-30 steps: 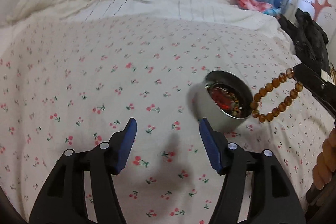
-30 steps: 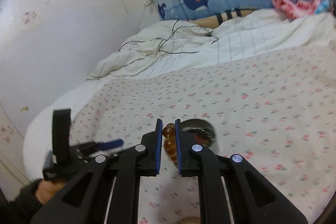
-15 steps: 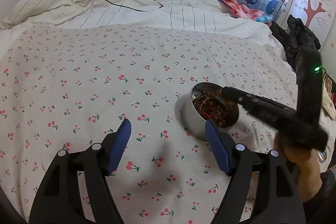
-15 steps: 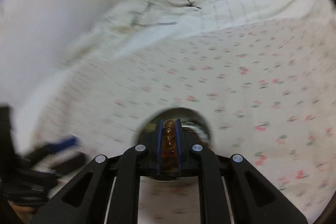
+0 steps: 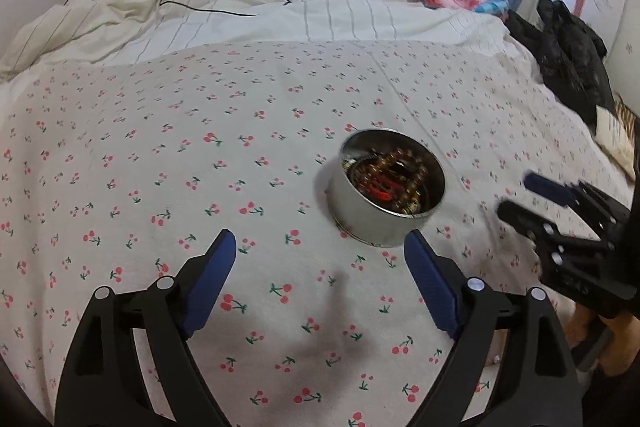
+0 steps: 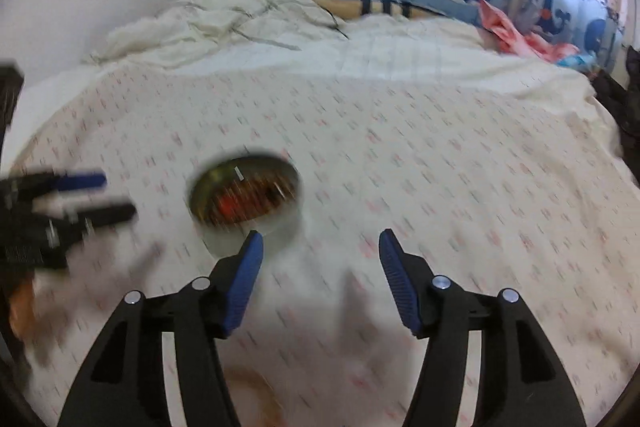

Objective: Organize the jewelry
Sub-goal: 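Move both grippers toward the pearl bracelet beside the tin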

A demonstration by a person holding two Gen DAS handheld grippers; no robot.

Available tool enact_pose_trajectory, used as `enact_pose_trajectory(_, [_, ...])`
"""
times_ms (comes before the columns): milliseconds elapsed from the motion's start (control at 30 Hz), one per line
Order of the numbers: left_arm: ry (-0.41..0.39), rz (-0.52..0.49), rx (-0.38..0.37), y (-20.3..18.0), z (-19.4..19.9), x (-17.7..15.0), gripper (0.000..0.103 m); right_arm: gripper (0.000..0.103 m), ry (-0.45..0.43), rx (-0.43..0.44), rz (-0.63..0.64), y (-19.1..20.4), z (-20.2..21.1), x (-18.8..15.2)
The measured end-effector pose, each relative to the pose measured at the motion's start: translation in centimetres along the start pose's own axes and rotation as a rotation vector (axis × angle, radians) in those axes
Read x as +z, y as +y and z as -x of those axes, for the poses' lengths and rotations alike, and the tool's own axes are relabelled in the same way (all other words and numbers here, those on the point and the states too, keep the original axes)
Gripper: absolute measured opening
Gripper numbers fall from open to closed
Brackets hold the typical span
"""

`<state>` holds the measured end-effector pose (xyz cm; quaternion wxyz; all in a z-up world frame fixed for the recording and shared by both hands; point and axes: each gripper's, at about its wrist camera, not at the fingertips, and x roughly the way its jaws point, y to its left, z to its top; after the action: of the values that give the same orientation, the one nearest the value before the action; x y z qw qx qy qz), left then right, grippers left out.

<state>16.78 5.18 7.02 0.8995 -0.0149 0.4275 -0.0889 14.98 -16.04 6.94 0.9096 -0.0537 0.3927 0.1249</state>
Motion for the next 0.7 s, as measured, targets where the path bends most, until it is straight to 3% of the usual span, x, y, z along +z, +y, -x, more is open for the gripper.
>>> enact_pose_trajectory(167, [0.021,-0.018,-0.013,-1.1,-0.1,-1.2,0.083,0.059,0.059,0.088,-0.076,-1.8,1.3,-3.3])
enact_pose_trajectory(367, [0.052,-0.124,-0.015,-3.9,-0.9,-2.8,0.083,0.059,0.142,0.109,0.099,1.2,0.2,-4.1])
enact_pose_trajectory(500, [0.061,-0.13,-0.021,-4.3,-1.1,-3.0,0.083,0.059,0.191,0.04,0.178,2.1,-0.9,-4.9])
enact_pose_trajectory(700, [0.072,-0.17,-0.021,-5.1,-1.3,-3.2,0.083,0.063,0.182,-0.063,0.192,1.3,-0.6,-5.1])
